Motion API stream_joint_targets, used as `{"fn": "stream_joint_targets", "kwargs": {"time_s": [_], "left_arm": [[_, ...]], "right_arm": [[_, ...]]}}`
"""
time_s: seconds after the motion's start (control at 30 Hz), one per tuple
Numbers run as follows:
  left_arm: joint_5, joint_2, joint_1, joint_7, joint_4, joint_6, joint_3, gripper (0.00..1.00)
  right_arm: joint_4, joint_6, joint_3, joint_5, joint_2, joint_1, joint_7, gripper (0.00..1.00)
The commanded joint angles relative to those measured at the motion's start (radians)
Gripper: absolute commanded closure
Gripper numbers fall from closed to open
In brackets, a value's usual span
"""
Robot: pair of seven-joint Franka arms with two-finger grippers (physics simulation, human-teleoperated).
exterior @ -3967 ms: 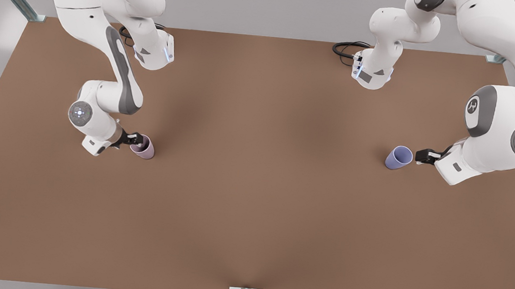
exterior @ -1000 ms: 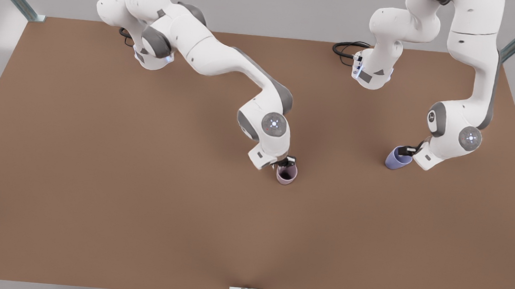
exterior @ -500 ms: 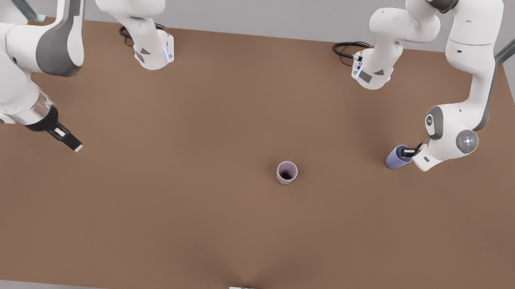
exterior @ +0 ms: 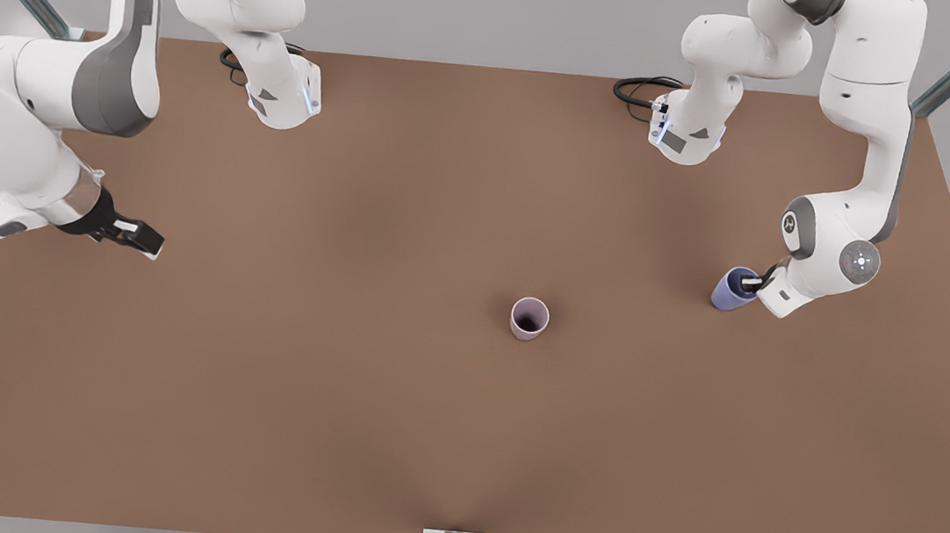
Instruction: Stack the cups, with the pink cup at the bottom and the purple cup at the top
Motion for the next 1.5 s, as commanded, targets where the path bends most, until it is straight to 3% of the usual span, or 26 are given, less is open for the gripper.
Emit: {"fn": "stream_joint_targets", "kwargs": {"time_s": [0.0, 0.2, 0.4, 0.57, 0.8, 1.47], "left_arm": [[-0.005, -0.003, 0.000, -0.008, 0.005, -0.005, 0.000, 0.79], [-0.019, -0.050, -0.004, -0.124, 0.124, -0.113, -0.098, 0.79], [-0.052, -0.021, -0.024, -0.528, 0.416, -0.382, -0.380, 0.79], [-0.134, 0.061, -0.092, -0.853, 0.575, -0.388, -0.517, 0.79], [-0.132, 0.259, -0.207, -1.103, 0.829, -0.377, -0.525, 0.79], [-0.080, 0.312, -0.225, -1.108, 0.822, -0.457, -0.514, 0.79]], "right_arm": [[0.005, -0.007, 0.000, 0.007, 0.000, -0.001, -0.227, 0.00], [0.074, -0.062, -0.037, 0.022, -0.004, -0.041, -0.231, 0.00], [0.099, -0.064, -0.034, 0.057, -0.011, -0.064, -0.230, 0.00], [0.106, -0.068, -0.033, 0.063, -0.009, -0.059, -0.230, 0.00], [0.108, -0.067, -0.029, 0.065, -0.009, -0.052, -0.230, 0.00], [0.125, -0.067, -0.033, 0.063, -0.003, -0.055, -0.234, 0.00]]}}
